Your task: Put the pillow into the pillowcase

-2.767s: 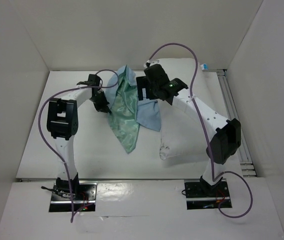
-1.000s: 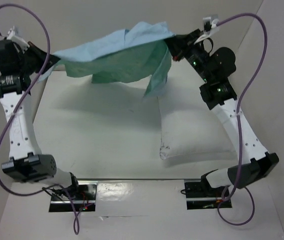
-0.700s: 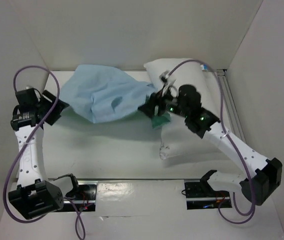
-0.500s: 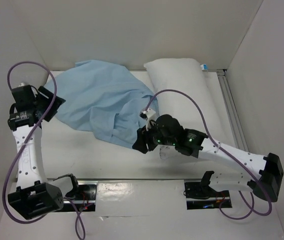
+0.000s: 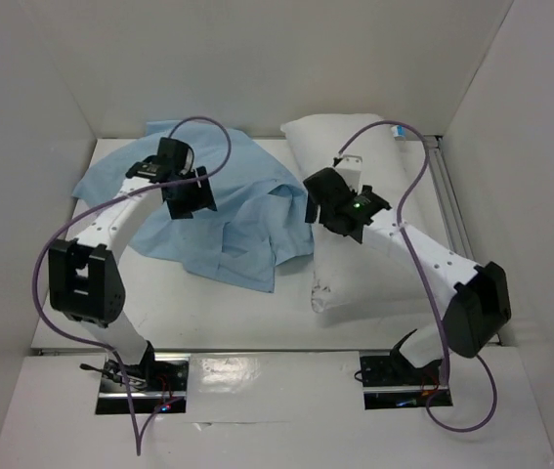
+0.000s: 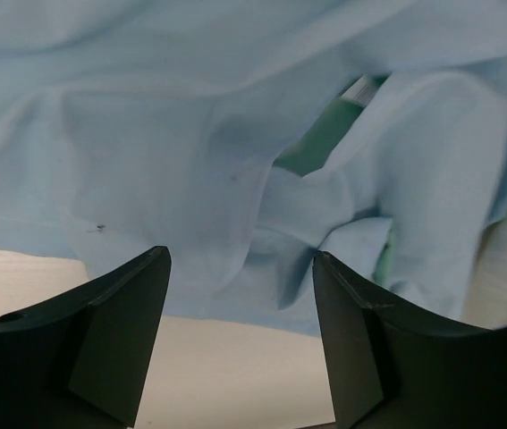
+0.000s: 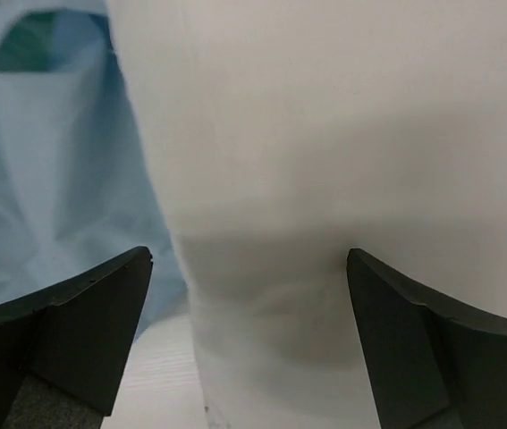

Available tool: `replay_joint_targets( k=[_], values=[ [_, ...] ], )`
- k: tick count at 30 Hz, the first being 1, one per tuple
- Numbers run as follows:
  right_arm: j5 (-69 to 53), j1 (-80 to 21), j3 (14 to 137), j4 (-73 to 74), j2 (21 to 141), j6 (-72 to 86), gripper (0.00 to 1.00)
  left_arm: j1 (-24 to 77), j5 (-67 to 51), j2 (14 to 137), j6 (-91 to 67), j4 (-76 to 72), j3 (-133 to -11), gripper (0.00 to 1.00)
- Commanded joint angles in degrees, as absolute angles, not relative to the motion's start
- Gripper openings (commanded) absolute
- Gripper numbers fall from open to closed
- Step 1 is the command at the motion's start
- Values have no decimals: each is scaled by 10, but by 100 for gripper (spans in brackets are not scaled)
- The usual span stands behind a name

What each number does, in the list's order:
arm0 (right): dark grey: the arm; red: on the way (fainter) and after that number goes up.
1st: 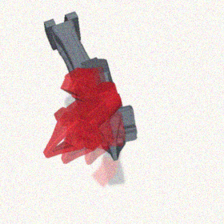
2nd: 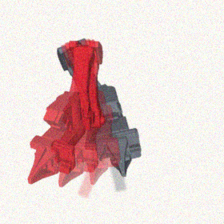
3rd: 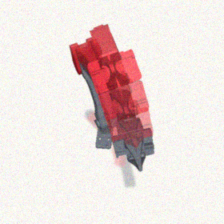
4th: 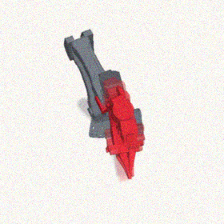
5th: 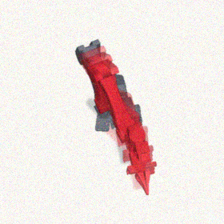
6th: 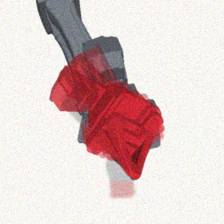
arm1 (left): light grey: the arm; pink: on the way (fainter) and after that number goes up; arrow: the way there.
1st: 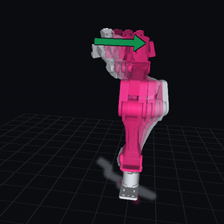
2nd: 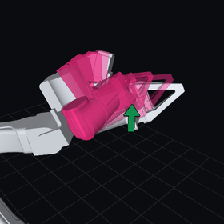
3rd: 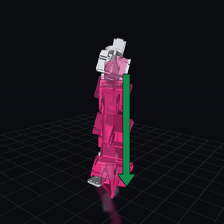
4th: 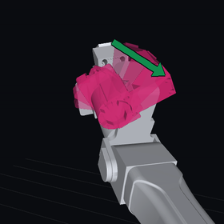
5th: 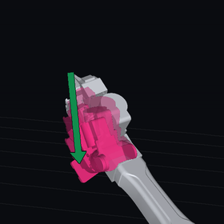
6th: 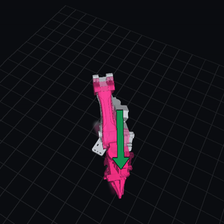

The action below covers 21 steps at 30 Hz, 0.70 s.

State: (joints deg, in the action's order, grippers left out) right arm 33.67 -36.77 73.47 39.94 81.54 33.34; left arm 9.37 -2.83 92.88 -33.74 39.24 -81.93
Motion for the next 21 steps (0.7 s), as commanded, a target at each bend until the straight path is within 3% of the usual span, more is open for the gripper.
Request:
replay_joint_targets(
  k=[1,3,4,6,7,14,19,20,21],
  values=[
    [411,-381,720,463,858,382,97,112,25,962,-317,431,-845,78],
    [374,-356,686,444,882,396,81,126,18,989,-317,431,-851,78],
    [361,-346,674,444,882,396,64,126,18,997,-317,431,-857,78],
    [356,-322,657,445,882,414,15,133,18,1007,-302,431,-862,78],
    [378,-313,650,480,869,424,0,133,18,1016,-295,431,-862,78],
    [400,-216,689,533,688,273,0,138,20,1034,-279,447,-890,77],
    [434,-204,700,541,666,206,0,185,47,1074,-279,447,-896,79],
    [420,-204,700,541,671,200,3,191,56,1080,-285,453,-903,81],
    [407,-212,694,534,677,200,31,191,73,1092,-285,453,-903,81]
  ],
)
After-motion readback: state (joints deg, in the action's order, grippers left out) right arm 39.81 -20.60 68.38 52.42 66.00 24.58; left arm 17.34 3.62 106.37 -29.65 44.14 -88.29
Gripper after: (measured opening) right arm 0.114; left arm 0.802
